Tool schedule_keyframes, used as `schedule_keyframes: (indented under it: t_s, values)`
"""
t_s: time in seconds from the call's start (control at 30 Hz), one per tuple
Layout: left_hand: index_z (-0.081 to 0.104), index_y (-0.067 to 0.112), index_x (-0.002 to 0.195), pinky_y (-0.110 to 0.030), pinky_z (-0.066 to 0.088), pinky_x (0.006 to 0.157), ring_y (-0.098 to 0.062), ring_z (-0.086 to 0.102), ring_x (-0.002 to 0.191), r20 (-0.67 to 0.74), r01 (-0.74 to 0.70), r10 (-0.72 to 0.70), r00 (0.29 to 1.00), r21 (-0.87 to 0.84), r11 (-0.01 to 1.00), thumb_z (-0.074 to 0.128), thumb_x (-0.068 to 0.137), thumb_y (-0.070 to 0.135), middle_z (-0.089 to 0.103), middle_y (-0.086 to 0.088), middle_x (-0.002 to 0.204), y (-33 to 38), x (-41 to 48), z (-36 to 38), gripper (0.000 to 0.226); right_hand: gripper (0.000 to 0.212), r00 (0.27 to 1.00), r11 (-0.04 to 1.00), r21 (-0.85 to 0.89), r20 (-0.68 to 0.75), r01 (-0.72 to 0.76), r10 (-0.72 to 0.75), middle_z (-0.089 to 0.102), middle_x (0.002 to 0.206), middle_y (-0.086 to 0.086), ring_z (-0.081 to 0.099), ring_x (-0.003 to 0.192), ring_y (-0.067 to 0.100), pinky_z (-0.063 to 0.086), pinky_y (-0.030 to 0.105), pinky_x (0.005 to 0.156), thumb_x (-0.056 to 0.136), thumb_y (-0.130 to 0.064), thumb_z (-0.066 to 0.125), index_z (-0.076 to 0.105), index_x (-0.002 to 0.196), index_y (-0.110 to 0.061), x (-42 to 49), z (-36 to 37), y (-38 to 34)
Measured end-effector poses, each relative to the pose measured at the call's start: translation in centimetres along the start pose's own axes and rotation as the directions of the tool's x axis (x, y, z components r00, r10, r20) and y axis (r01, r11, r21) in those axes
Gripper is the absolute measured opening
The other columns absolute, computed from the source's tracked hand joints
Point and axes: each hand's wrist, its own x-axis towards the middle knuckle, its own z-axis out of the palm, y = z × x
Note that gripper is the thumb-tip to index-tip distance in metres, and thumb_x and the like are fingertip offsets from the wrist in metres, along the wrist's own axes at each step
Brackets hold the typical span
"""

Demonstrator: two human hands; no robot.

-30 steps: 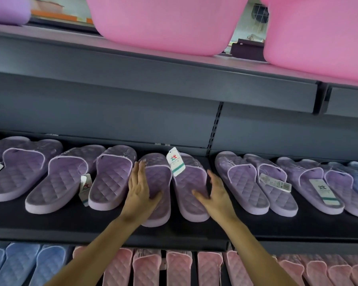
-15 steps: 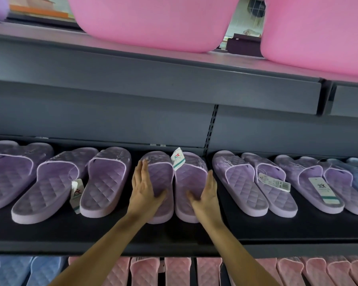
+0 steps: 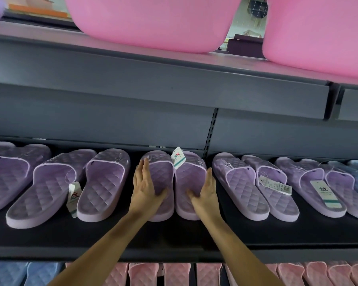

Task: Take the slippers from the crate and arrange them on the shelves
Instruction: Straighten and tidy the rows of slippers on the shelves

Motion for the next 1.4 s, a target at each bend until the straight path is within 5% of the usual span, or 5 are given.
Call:
schedule_keyframes:
  t_s: [0.43,0.73,1.0,1.2,1.4]
  values:
    - [0.011,0.011,0.148,-0.031,0.020,0.111,-0.021,0.011,0.143,0.037,-0.008,0.007,0.999,0.025,1.000,0.067,0.082,0.019,0.012,-0.007,0.155,-0.2,0.2,-1.1,0.088,0.089,0.996,0.997,-0.059,0.070,0.050,-0.046,0.008,0.156,0.009,0.024,0.139,0.023,0.027,0.013,0.095,0.086,-0.021,0.063,0.000,0.148,-0.009,-0.2,-1.3,-0.4]
    - [0.044,0.009,0.137,-0.043,0.032,0.110,-0.027,0.037,0.134,0.017,-0.242,0.248,0.969,0.291,0.926,0.061,0.086,0.023,0.045,-0.011,0.142,-1.1,-1.3,-7.7,0.056,0.074,0.903,0.873,-0.233,0.103,0.429,-0.416,0.035,0.147,0.016,0.033,0.137,0.029,0.025,0.032,0.111,0.083,-0.026,0.067,0.029,0.142,-0.001,-1.4,-3.1,-2.8]
    - [0.048,0.005,0.132,-0.024,0.023,0.106,-0.030,0.041,0.130,-0.072,-0.043,0.074,0.995,0.358,0.933,0.062,0.082,0.019,0.048,-0.011,0.138,-4.3,-3.6,-13.2,0.054,0.068,0.806,0.808,-0.116,0.238,0.578,-0.542,0.037,0.147,0.007,0.037,0.133,0.019,0.024,0.017,0.104,0.089,-0.033,0.059,0.027,0.145,-0.011,-2.7,0.3,-6.8]
    - [0.051,0.010,0.131,-0.044,0.041,0.099,-0.032,0.047,0.124,-0.085,0.030,0.001,0.996,0.358,0.933,0.064,0.083,0.016,0.051,-0.010,0.134,-7.1,-3.8,-15.4,0.050,0.069,0.751,0.781,-0.081,0.353,0.619,-0.558,0.033,0.149,0.005,0.034,0.136,0.016,0.027,0.021,0.107,0.090,-0.036,0.057,0.024,0.146,-0.015,-3.9,4.2,-9.7]
    - [0.054,0.011,0.129,-0.032,0.039,0.099,-0.026,0.051,0.120,-0.006,-0.004,0.007,1.000,0.338,0.941,0.045,0.074,0.044,0.055,-0.005,0.131,-9.3,-2.7,-17.4,0.065,0.069,0.748,0.801,-0.062,0.405,0.596,-0.526,0.032,0.150,0.004,0.033,0.135,0.016,0.032,0.025,0.108,0.090,-0.037,0.056,0.024,0.146,-0.014,-4.4,8.3,-12.4]
